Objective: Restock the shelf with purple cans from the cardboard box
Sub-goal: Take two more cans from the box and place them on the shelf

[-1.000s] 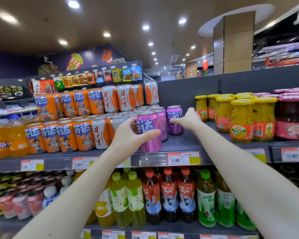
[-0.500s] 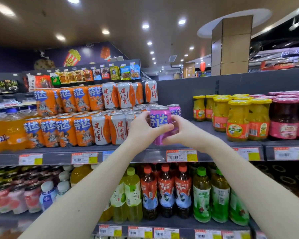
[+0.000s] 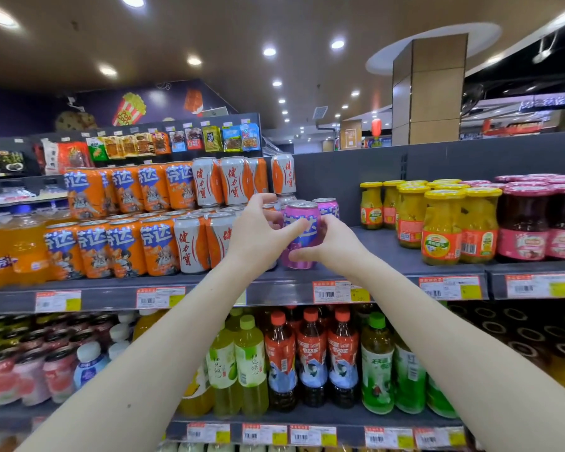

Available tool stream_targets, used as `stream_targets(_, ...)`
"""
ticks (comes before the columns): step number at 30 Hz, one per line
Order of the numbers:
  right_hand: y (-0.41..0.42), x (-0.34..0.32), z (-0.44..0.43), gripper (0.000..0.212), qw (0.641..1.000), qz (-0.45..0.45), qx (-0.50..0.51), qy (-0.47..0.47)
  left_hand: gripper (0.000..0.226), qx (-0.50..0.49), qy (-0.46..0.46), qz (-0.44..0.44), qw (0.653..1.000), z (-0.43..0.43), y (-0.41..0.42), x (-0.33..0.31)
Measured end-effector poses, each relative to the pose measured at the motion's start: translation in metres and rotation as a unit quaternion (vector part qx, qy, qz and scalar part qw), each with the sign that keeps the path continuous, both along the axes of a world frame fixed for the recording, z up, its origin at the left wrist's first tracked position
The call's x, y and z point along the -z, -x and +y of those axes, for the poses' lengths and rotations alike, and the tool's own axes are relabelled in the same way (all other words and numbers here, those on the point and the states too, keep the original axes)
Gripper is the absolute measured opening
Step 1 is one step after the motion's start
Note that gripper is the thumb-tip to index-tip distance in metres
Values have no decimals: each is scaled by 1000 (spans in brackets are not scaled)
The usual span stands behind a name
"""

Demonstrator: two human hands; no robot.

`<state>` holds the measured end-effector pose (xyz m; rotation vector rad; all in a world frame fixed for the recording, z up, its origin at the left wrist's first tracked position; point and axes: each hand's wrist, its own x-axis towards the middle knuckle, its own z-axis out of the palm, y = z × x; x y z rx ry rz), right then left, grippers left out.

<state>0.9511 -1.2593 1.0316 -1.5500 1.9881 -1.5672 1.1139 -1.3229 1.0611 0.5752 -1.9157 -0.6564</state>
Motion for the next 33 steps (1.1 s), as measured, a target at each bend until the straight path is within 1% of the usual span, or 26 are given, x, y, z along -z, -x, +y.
stream_targets(4, -3, 0, -3, 68, 999, 26, 6, -27, 54, -20, -3, 12, 1000, 0, -12, 1)
stream_targets(10, -1, 3, -6, 68, 999, 29, 8, -43, 43, -37, -3, 8, 999, 5, -23, 14)
stream_targets(15, 0, 0, -9, 70, 997, 37, 13, -63, 39, -53, -4, -26, 998, 12, -33, 20)
stream_targets(19, 0, -2, -11, 77, 997, 22, 7, -72, 33, -72, -9, -30, 997, 20, -41, 26)
stream_targets(23, -4, -2, -11, 82, 997, 18, 16, -79, 29, -68, -19, -34, 997, 36, -50, 36)
stream_targets(27, -13, -2, -7, 78, 995, 37, 44, -85, 29, -49, -31, -44, 997, 56, -65, 49)
stream_targets(30, -21, -3, 3, 85, 993, 41, 47, -101, 30, -43, -33, -50, 997, 69, -82, 57)
stream_targets(33, -33, -1, 23, 89, 992, 43, 71, -100, 35, -42, -38, -77, 995, 83, -102, 65)
